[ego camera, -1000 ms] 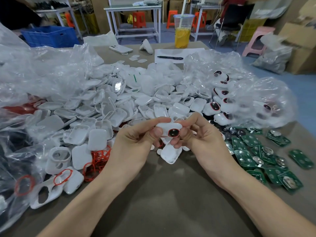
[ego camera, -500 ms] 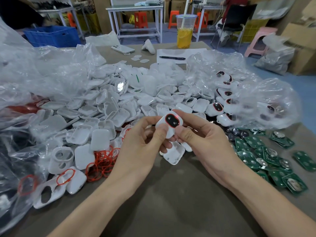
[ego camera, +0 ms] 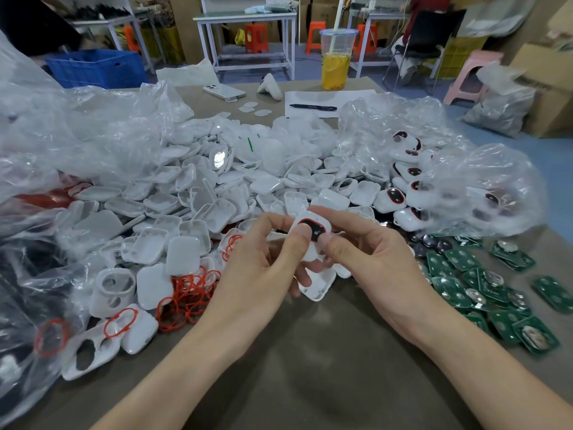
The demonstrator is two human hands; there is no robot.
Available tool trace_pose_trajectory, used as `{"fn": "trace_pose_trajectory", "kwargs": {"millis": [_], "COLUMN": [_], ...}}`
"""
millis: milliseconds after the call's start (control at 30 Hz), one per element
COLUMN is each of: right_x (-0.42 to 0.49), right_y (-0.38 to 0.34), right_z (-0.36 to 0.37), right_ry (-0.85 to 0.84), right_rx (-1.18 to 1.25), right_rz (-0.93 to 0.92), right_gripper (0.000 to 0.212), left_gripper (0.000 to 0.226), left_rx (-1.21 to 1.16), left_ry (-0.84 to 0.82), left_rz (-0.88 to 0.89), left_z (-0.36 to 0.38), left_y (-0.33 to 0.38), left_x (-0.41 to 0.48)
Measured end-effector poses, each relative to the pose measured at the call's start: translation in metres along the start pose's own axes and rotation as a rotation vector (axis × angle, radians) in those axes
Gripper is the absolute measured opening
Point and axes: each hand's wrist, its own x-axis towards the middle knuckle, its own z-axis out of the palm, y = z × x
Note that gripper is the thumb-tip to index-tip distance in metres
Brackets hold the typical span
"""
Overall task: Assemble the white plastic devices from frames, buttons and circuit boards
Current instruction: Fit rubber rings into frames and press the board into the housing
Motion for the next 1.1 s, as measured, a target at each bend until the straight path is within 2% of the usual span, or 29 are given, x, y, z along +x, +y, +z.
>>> {"fn": "trace_pose_trajectory", "kwargs": {"millis": [467, 600, 733, 800, 933, 1100], "right_x": [0.000, 0.001, 0.001, 0.000, 0.001, 0.002], "right_y": [0.002, 0.002, -0.001, -0.001, 0.001, 0.006], "right_z": [0.003, 0.003, 0.003, 0.002, 0.002, 0.002], "right_ry": [-0.008, -0.015, 0.022, 0.050, 0.057, 0.078], "right_rx": [-0.012, 0.014, -0.009, -0.033, -0.017, -0.006], "right_rz": [-0.012, -0.003, 0.000, -0.011, -0.033, -0.052], "right_gripper": [0.025, 0.023, 0.026, 0.022, 0.018, 0.013], "left_gripper": [0.013, 0.010, 0.031, 0.035, 0.040, 0.031], "left_rx": [-0.003, 0.124, 0.365, 0.412, 0.502, 0.550], "left_ry": [0.013, 0.009, -0.101, -0.118, -0.056, 0.025], "left_rz": [-0.020, 0.063, 0.126, 0.140, 0.157, 0.165], "left_z": [0.007, 0.001, -0.004, -0.003, -0.002, 0.004], "left_y": [0.003, 0.000, -0.006, -0.008, -0.012, -0.009], "left_x": [-0.002, 0.000, -0.005, -0.005, -0.005, -0.005]}}
